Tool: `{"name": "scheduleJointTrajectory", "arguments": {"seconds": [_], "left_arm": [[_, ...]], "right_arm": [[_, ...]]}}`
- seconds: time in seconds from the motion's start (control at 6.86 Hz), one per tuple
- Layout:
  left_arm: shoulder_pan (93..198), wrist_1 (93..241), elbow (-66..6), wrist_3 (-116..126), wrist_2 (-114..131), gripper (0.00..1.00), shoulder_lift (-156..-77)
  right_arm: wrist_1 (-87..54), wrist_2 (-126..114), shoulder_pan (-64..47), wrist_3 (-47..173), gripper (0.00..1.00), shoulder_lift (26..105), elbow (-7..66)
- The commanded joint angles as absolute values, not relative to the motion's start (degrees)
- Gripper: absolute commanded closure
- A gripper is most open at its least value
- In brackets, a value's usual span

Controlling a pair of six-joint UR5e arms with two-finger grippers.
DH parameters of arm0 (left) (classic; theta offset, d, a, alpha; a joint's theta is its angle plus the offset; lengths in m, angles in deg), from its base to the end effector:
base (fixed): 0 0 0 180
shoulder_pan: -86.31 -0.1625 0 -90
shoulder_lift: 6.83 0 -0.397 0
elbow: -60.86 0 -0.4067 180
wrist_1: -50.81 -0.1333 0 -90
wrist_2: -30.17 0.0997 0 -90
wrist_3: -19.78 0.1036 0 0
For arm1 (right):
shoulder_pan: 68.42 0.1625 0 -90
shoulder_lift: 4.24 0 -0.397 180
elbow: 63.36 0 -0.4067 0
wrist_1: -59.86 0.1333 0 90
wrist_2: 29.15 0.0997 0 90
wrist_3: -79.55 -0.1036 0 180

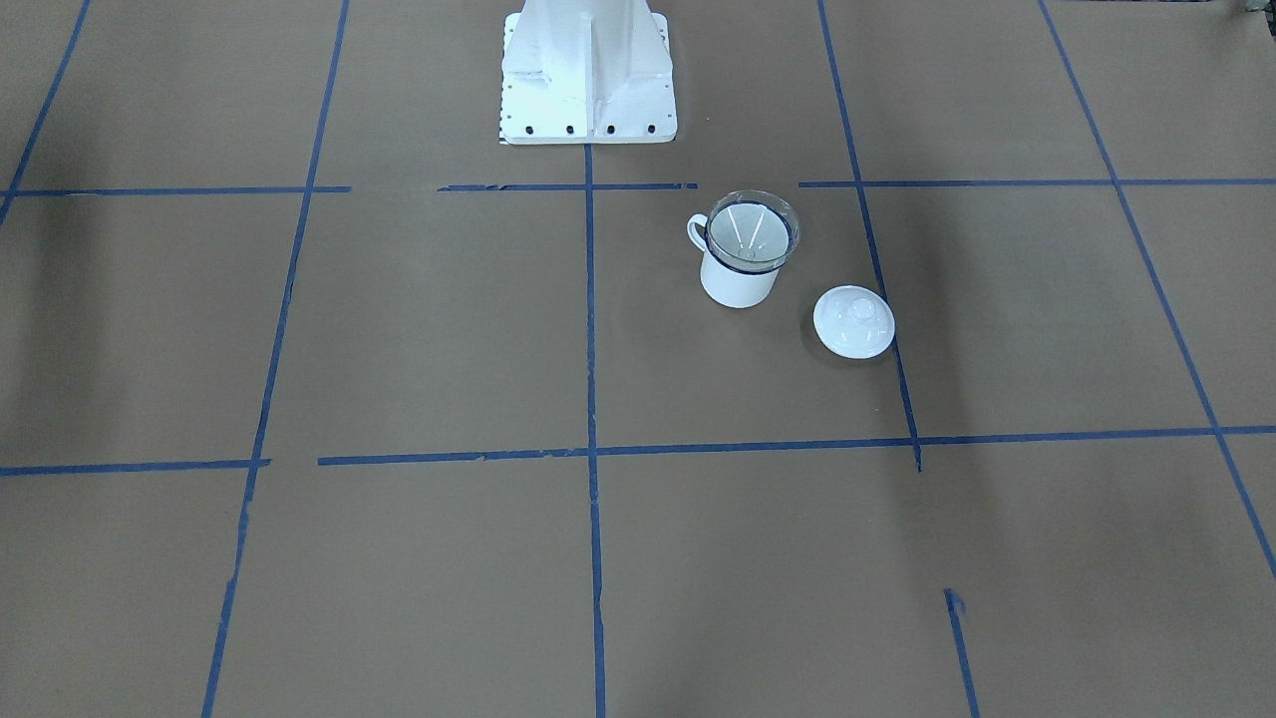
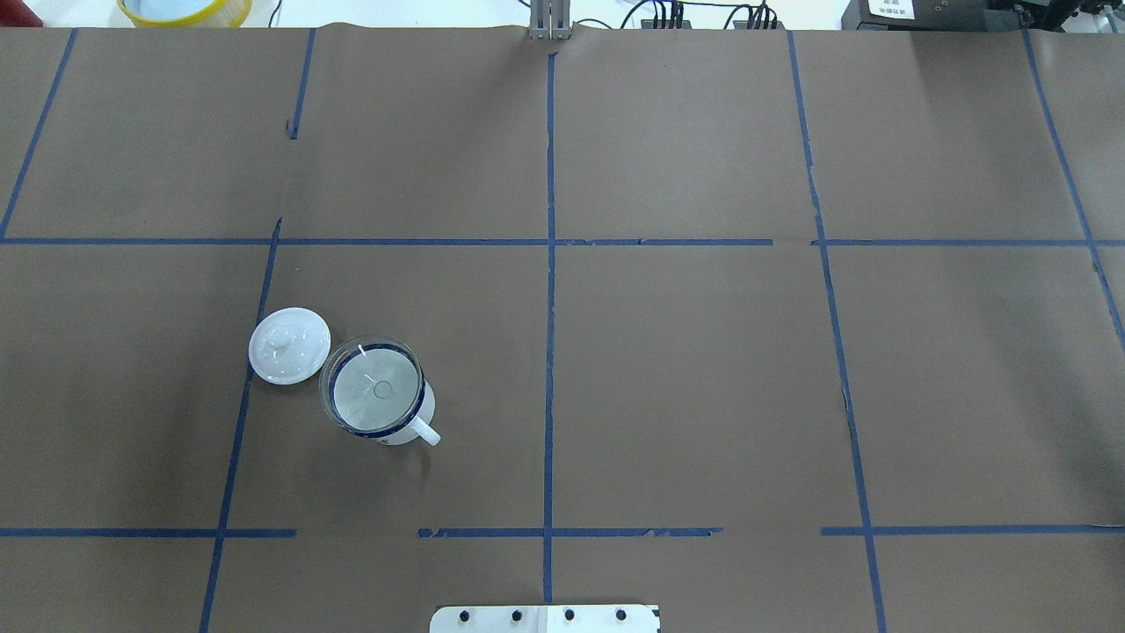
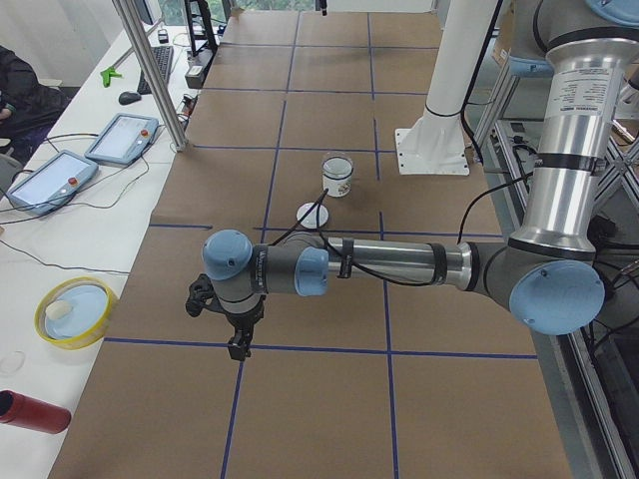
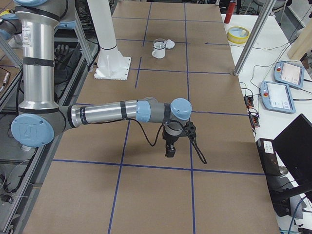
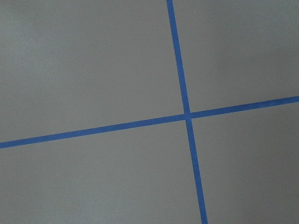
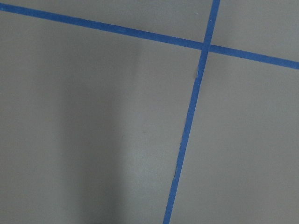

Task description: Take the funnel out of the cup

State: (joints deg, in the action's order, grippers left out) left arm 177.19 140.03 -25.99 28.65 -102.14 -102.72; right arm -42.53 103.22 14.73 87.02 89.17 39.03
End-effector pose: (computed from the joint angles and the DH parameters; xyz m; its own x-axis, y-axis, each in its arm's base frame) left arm -0.0720 -0.5482 0.6111 0.7333 0.1656 -0.6594 -0.0989 0.9855 0.1375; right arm 0.0066 -0.4773 0.5777 0.7166 -0.1768 0.6747 0.2140 0.9764 0.0285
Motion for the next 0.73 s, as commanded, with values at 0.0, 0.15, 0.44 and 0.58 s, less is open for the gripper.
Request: {"name": "scheduleJointTrajectory", "arguments": {"seconds": [0.0,0.15,0.44,0.58], "left_arm": [[177.19,139.84,-26.5,28.57,-102.11,0.0,-102.72],[177.1,139.67,-27.28,28.22,-102.11,0.0,-102.81],[177.01,133.56,-31.31,27.95,-101.85,0.0,-104.9],[177.1,126.73,-35.42,27.86,-101.76,0.0,-107.7]], "right_arm": [[-42.54,103.22,14.73,87.02,0.0,89.19,39.03],[-42.54,103.22,14.73,87.02,0.0,89.19,39.03],[-42.54,103.22,14.73,87.02,0.0,89.19,39.03],[-42.54,103.22,14.73,87.02,0.0,89.1,39.03]]}}
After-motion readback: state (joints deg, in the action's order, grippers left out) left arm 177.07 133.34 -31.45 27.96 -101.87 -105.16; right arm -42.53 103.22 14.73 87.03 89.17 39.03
